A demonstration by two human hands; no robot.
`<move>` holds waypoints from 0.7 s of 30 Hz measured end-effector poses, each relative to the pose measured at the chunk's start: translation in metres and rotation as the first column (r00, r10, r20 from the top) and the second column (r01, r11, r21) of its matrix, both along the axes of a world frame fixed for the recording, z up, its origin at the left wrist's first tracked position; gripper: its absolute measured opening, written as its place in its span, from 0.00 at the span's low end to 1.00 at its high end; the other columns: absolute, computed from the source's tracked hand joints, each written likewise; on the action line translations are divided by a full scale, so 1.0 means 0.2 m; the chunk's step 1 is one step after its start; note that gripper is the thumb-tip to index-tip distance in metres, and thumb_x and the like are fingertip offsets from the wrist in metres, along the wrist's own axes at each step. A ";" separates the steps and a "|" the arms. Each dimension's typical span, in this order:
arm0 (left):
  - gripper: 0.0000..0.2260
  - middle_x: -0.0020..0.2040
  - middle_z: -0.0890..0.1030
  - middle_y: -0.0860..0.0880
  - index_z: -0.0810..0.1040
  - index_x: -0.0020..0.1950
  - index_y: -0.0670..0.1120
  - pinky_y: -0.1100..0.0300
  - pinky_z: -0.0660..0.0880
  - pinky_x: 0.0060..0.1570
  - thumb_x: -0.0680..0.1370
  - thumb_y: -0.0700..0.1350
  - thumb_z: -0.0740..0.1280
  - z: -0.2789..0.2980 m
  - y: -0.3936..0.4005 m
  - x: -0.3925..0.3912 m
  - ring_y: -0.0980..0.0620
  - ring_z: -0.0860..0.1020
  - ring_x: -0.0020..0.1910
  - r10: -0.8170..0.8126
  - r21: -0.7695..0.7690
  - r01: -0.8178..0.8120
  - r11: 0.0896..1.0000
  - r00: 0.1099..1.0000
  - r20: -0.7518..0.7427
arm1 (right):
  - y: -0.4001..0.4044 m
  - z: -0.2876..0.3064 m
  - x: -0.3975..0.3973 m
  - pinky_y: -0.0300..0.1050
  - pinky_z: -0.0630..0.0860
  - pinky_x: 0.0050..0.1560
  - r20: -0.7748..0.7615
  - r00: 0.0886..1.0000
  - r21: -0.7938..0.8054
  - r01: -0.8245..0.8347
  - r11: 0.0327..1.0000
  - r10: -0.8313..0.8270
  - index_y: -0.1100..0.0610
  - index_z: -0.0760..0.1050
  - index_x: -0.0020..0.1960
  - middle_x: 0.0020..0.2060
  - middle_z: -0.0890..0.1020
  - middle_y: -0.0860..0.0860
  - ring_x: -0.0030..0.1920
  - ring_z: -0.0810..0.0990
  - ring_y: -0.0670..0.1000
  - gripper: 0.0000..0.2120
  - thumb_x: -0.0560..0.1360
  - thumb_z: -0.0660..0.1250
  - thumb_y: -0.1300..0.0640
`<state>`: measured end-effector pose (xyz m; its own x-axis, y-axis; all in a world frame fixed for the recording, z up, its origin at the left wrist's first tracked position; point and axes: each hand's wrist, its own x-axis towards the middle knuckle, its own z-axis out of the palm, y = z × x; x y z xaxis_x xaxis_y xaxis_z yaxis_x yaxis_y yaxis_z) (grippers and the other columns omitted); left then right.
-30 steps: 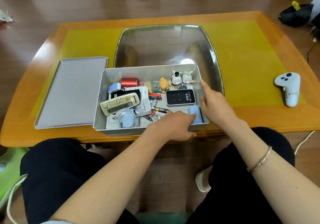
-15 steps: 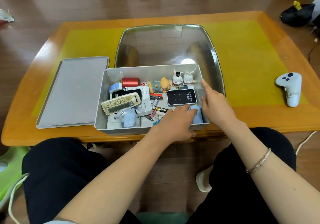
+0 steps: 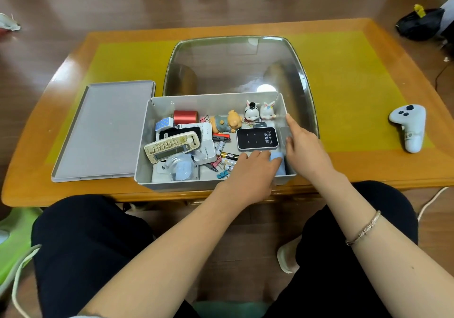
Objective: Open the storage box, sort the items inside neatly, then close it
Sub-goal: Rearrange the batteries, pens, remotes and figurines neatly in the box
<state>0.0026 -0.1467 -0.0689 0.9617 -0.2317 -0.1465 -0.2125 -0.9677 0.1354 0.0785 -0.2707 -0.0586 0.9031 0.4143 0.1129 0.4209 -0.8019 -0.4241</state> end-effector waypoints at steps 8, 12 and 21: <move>0.21 0.59 0.79 0.45 0.66 0.71 0.50 0.50 0.64 0.53 0.78 0.41 0.62 0.01 0.00 -0.04 0.44 0.75 0.59 -0.005 -0.003 0.005 1.000 1.000 -0.011 | 0.00 0.00 0.00 0.48 0.75 0.42 -0.014 1.000 -0.039 0.004 0.999 -0.005 0.56 0.53 0.77 0.49 0.80 0.57 0.40 0.73 0.51 0.29 0.79 0.59 0.63; 0.22 0.65 0.75 0.47 0.64 0.73 0.49 0.49 0.64 0.56 0.79 0.47 0.62 0.04 0.02 -0.07 0.44 0.72 0.62 -0.007 -0.034 0.009 0.999 0.999 0.035 | 0.01 0.00 0.01 0.52 0.76 0.47 -0.006 1.000 -0.077 0.028 0.997 -0.028 0.56 0.54 0.76 0.56 0.77 0.58 0.49 0.78 0.56 0.28 0.79 0.58 0.62; 0.25 0.68 0.72 0.54 0.70 0.70 0.53 0.53 0.59 0.62 0.76 0.64 0.60 0.16 0.33 -0.23 0.51 0.65 0.67 0.277 -0.179 -0.244 0.953 0.941 0.194 | 0.19 0.05 -0.04 0.56 0.64 0.64 0.180 0.983 -0.124 0.000 0.992 0.022 0.56 0.67 0.69 0.68 0.68 0.55 0.67 0.65 0.58 0.22 0.76 0.64 0.55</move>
<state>-0.0429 -0.0808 -0.0370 0.9958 0.0280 0.0870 0.0041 -0.9648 0.2629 0.0698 -0.2328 -0.0492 0.8676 0.4451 0.2217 0.4908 -0.8379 -0.2387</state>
